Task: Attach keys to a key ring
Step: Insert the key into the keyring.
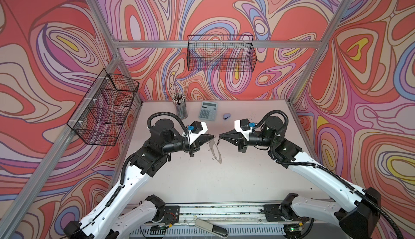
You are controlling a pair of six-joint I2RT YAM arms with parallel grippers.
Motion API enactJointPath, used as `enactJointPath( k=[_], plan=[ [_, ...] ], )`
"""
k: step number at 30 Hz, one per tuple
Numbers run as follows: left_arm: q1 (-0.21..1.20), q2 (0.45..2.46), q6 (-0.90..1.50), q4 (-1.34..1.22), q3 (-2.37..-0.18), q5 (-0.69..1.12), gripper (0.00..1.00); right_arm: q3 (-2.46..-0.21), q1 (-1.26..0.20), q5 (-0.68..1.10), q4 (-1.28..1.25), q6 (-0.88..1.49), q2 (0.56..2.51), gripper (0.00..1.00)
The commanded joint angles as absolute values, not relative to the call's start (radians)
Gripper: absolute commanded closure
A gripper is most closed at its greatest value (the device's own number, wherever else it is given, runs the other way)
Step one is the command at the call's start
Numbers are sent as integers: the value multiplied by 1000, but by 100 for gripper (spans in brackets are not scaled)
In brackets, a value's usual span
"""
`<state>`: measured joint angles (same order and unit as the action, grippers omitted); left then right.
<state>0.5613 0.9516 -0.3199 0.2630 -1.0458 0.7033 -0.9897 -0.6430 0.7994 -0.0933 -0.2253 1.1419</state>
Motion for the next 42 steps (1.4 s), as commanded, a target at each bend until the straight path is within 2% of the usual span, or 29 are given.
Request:
enactJointPath(
  k=[1,14,42],
  plan=[
    [593,962,-417,329,-1081,646,100,-1012,-658,765,-39,-290,1129,100],
    [595,943,-425,327,-1067,649,100,-994,-691,668,58,-420,1088,100],
    [595,948,-419,327,-1069,681,100,-1012,-730,607,44,-413,1098,100]
  ],
)
